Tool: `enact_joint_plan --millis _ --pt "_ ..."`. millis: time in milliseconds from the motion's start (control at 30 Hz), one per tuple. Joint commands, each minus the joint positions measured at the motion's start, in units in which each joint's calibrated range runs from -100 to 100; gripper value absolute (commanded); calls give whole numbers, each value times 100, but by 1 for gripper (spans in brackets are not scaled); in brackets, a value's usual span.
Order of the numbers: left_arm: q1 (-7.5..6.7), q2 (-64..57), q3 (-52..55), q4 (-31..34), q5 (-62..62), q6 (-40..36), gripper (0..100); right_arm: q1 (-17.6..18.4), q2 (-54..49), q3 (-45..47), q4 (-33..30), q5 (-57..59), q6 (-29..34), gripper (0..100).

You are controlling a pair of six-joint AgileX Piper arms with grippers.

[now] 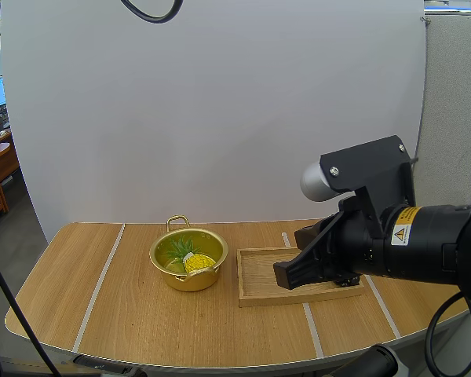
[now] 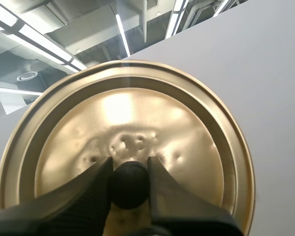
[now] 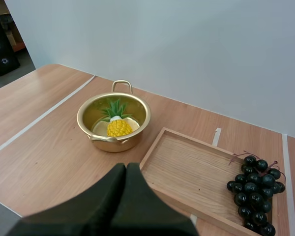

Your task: Open the pot, put the pineapple inside, and close it

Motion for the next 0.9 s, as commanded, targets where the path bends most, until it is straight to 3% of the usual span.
enact_joint_plan --millis 0,467,867 --pt "0 -35 -38 49 -189 -55 0 -20 -74 54 35 115 -86 0" --pt "0 -35 -38 39 -45 -55 0 -146 -74 147 -26 134 -130 0" --pt "0 284 69 -4 3564 -49 0 -146 -433 675 -15 66 -130 0"
